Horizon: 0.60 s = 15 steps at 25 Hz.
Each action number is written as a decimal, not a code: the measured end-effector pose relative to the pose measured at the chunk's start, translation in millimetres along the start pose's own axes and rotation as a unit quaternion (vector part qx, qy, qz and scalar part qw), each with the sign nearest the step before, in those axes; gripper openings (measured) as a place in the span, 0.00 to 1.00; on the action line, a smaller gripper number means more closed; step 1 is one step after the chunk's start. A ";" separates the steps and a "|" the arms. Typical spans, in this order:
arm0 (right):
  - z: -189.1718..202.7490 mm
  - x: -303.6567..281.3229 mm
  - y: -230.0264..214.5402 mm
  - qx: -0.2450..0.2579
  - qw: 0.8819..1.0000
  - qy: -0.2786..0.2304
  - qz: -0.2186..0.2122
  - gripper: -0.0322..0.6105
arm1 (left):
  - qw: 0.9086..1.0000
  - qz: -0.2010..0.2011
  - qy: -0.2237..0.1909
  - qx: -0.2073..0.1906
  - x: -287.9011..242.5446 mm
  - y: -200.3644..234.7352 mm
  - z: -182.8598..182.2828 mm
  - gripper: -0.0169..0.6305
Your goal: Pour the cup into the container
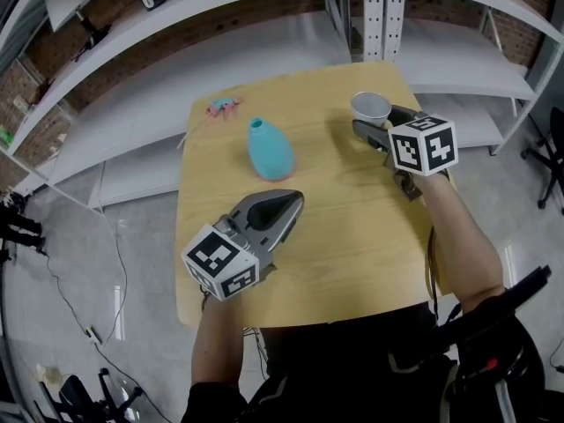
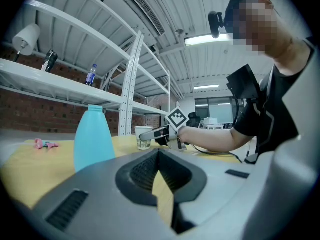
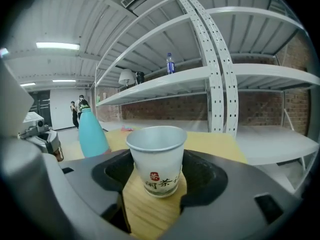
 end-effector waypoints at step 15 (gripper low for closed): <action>7.9 -1.2 0.2 -0.005 1.000 -0.013 -0.010 0.52 | 1.000 0.003 0.003 -0.004 -1.0 0.0 0.8 0.03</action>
Point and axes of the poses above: the fingertips, and each gripper's own axes: x backward along the fingers, y to its left, z out of its underside, the point moved 9 cm from there along x, backward along the fingers, and after that the axes turned 8 degrees about x, right-handed, at the moved point
